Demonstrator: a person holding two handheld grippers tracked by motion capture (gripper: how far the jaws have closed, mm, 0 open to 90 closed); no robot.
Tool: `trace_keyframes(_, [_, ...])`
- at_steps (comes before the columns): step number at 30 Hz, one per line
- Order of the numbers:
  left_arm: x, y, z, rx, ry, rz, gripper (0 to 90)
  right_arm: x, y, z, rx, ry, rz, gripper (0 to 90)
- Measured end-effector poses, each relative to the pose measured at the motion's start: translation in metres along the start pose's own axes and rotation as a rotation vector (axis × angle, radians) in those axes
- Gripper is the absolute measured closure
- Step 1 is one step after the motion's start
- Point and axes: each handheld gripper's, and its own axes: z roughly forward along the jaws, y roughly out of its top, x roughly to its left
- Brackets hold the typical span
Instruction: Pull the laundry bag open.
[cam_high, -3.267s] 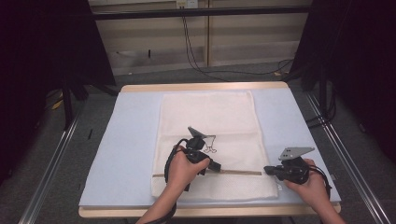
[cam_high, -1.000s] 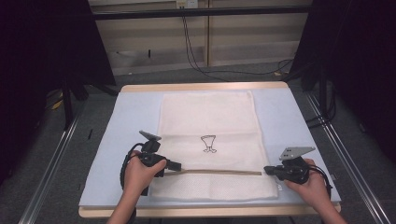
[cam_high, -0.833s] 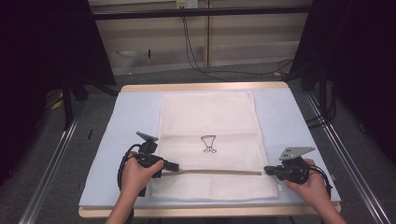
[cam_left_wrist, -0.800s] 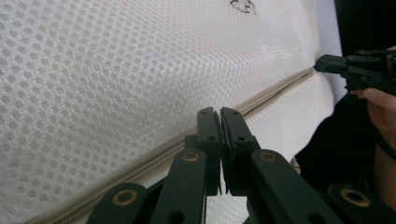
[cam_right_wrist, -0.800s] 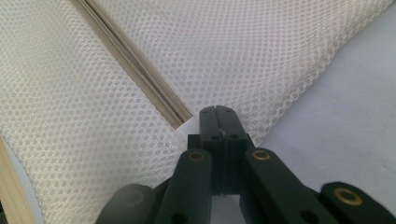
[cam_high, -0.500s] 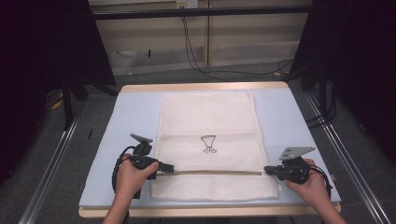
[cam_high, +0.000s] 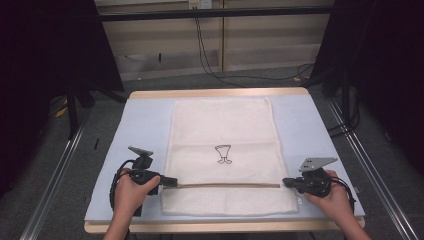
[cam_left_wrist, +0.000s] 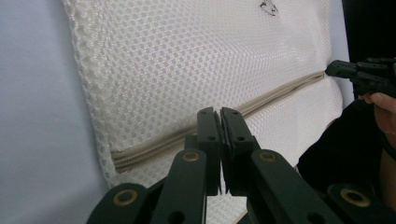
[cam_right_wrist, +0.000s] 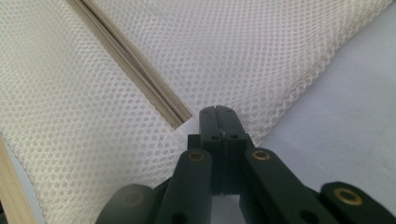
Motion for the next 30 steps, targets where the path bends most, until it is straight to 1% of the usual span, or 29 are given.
trace_keyframes(1, [0.0, -0.001, 0.0, -0.007, -0.015, -0.011, 87.3, 0.0, 0.0, 0.0, 0.0, 0.0, 0.0, 90.0])
trace_keyframes(2, [0.002, -0.001, -0.001, -0.005, -0.022, -0.011, 87.3, 0.0, 0.0, 0.0, 0.0, 0.0, 0.0, 90.0])
trace_keyframes(3, [0.003, -0.001, -0.002, -0.005, -0.015, -0.008, 87.3, 0.0, 0.0, 0.0, 0.002, -0.003, 0.0, 90.0])
trace_keyframes(4, [0.003, -0.001, -0.002, -0.01, -0.023, -0.016, 87.3, 0.0, 0.0, 0.0, 0.002, -0.01, -0.002, 90.0])
trace_keyframes(5, [0.004, -0.001, -0.003, -0.008, -0.011, -0.014, 87.3, 0.0, 0.0, 0.0, 0.002, -0.008, 0.0, 90.0])
trace_keyframes(6, [0.005, -0.001, -0.006, -0.012, 0.009, -0.013, 87.3, 0.0, 0.0, 0.0, 0.0, 0.001, 0.0, 90.0])
trace_keyframes(7, [0.006, -0.002, -0.008, -0.014, 0.012, -0.015, 87.4, 0.0, 0.0, 0.0, 0.003, -0.011, -0.002, 90.0])
trace_keyframes(8, [0.007, -0.002, -0.01, -0.021, 0.009, -0.023, 87.4, 0.0, 0.0, 0.0, 0.003, -0.011, -0.002, 90.0])
trace_keyframes(11, [0.014, -0.004, -0.017, -0.031, 0.004, -0.027, 87.3, 0.0, 0.0, 0.0, 0.002, -0.01, -0.004, 90.0])
trace_keyframes(12, [0.016, -0.005, -0.019, -0.039, 0.013, -0.029, 87.4, 0.0, 0.0, 0.0, 0.003, -0.006, -0.001, 90.0])
trace_keyframes(14, [0.02, -0.006, -0.022, -0.044, 0.013, -0.035, 87.4, 0.0, 0.0, 0.0, 0.005, -0.009, -0.002, 90.0])
trace_keyframes(16, [0.023, -0.008, -0.025, -0.047, 0.022, -0.036, 87.3, 0.0, 0.0, 0.0, 0.006, -0.008, -0.003, 90.0])
trace_keyframes(17, [0.027, -0.01, -0.027, -0.056, 0.02, -0.045, 87.3, 0.0, 0.001, 0.0, 0.007, -0.008, -0.008, 90.0])
trace_keyframes(20, [0.031, -0.012, -0.028, -0.061, -0.004, -0.061, 87.3, 0.001, 0.001, 0.0, 0.01, -0.01, -0.009, 90.0])
trace_keyframes(21, [0.032, -0.012, -0.029, -0.058, 0.009, -0.054, 87.3, 0.0, 0.001, 0.0, 0.011, -0.008, -0.008, 90.0])
trace_keyframes(22, [0.032, -0.012, -0.028, -0.057, 0.004, -0.061, 87.2, 0.001, 0.001, 0.0, 0.013, -0.01, -0.005, 90.0])
trace_keyframes(23, [0.033, -0.012, -0.029, -0.058, 0.004, -0.056, 87.2, 0.0, 0.001, 0.0, 0.01, -0.001, -0.007, 90.0])
trace_keyframes(25, [0.034, -0.012, -0.031, -0.06, 0.026, -0.052, 87.2, 0.0, 0.001, 0.0, 0.015, -0.005, -0.005, 90.0])
trace_keyframes(26, [0.036, -0.012, -0.032, -0.062, 0.021, -0.059, 87.1, 0.0, 0.001, 0.0, 0.014, -0.006, -0.006, 90.0])
trace_keyframes(27, [0.037, -0.013, -0.034, -0.065, 0.038, -0.06, 87.3, 0.0, 0.001, 0.0, 0.013, -0.006, -0.006, 90.0])
trace_keyframes(28, [0.039, -0.014, -0.037, -0.066, 0.069, -0.058, 87.3, 0.0, 0.001, 0.0, 0.012, -0.006, -0.006, 90.0])
trace_keyframes(30, [0.045, -0.015, -0.04, -0.079, 0.03, -0.079, 87.2, 0.0, 0.001, -0.001, 0.018, -0.002, -0.008, 90.0])
